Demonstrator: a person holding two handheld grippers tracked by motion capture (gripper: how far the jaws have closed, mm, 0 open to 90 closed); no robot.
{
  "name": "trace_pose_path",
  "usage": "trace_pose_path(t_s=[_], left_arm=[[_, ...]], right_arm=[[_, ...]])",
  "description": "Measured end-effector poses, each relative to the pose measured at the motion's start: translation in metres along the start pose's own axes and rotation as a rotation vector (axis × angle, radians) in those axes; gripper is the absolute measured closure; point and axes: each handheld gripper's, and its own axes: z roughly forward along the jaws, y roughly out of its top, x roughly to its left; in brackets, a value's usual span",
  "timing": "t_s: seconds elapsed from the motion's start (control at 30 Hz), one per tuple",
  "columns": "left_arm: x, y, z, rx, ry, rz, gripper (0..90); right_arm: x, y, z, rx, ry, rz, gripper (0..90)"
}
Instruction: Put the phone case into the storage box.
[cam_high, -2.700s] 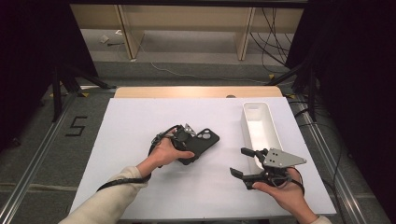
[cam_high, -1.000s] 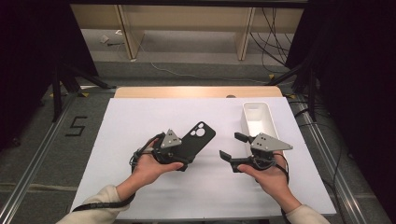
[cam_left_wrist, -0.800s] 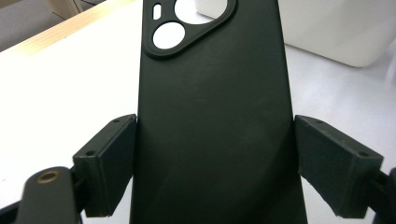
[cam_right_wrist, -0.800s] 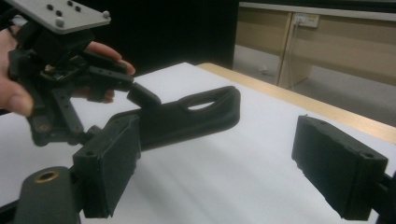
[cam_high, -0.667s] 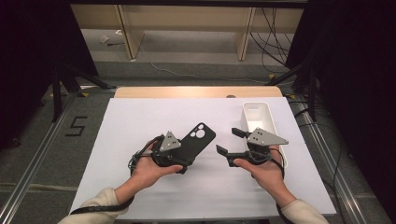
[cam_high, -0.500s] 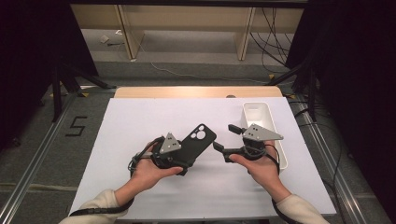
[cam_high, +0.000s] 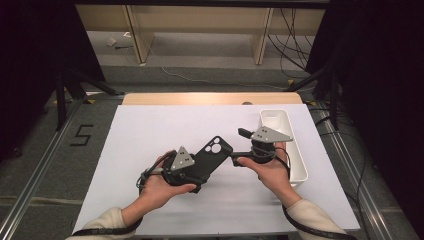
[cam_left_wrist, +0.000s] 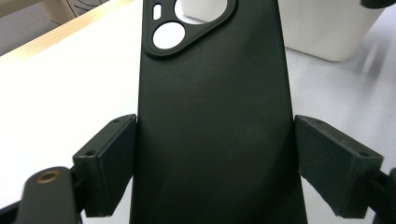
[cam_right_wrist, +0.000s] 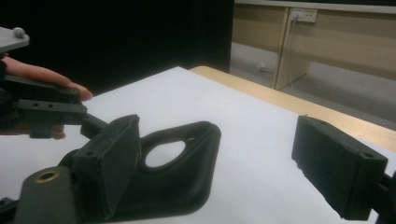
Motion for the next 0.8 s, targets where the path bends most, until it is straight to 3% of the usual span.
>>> trace_pose_path(t_s=[0.8], left_arm=[[-0.009, 0.000, 0.000, -0.006, -0.008, 0.022, 16.5]], right_arm=[[0.002, -0.001, 0.028, 0.053, 0.018, 0.040, 17.8]])
